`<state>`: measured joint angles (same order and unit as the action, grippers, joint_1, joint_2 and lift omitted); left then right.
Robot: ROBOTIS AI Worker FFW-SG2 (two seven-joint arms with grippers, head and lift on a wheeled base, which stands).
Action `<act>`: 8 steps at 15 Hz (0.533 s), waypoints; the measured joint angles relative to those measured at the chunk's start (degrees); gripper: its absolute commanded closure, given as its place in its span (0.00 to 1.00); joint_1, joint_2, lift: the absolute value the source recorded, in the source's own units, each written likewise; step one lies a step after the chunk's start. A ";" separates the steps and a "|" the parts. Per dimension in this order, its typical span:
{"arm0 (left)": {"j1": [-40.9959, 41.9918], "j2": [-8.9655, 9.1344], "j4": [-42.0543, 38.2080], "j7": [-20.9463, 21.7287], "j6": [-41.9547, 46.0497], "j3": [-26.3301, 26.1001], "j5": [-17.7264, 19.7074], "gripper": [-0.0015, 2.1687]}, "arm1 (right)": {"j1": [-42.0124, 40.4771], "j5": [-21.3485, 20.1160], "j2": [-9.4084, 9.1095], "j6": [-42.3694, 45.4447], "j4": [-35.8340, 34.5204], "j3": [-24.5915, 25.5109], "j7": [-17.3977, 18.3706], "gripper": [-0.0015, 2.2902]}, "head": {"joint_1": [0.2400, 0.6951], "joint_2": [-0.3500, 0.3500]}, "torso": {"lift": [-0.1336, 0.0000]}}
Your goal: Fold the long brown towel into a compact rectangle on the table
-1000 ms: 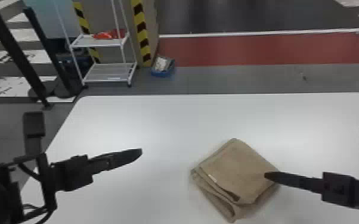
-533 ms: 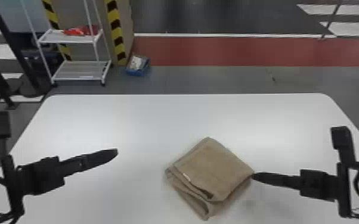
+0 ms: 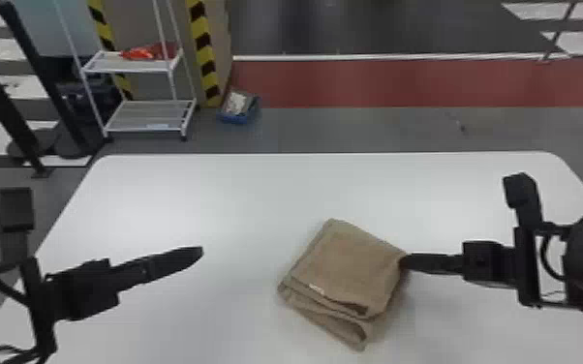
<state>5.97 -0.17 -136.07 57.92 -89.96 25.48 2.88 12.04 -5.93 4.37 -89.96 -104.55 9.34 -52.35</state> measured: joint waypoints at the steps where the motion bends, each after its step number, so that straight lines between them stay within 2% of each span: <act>1: 0.14 0.00 -0.07 0.00 0.00 0.01 0.02 0.15 | 1.42 -0.09 -0.56 0.00 1.07 0.15 0.53 0.89 | 1.00 0.58 | 0.07; 6: 0.90 0.00 -0.53 0.09 0.00 0.16 0.02 0.15 | 7.68 -1.70 -3.54 0.54 10.38 -0.18 2.96 0.89 | 1.00 0.61 | 0.07; 8: 1.34 0.00 -0.93 0.08 0.00 0.16 0.02 0.15 | 9.79 -1.79 -4.24 5.06 15.31 -0.19 3.95 0.89 | 1.00 0.62 | 0.07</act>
<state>7.32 -0.17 -137.01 58.00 -89.96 25.64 2.90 21.84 -7.72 0.13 -84.90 -89.24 9.15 -48.40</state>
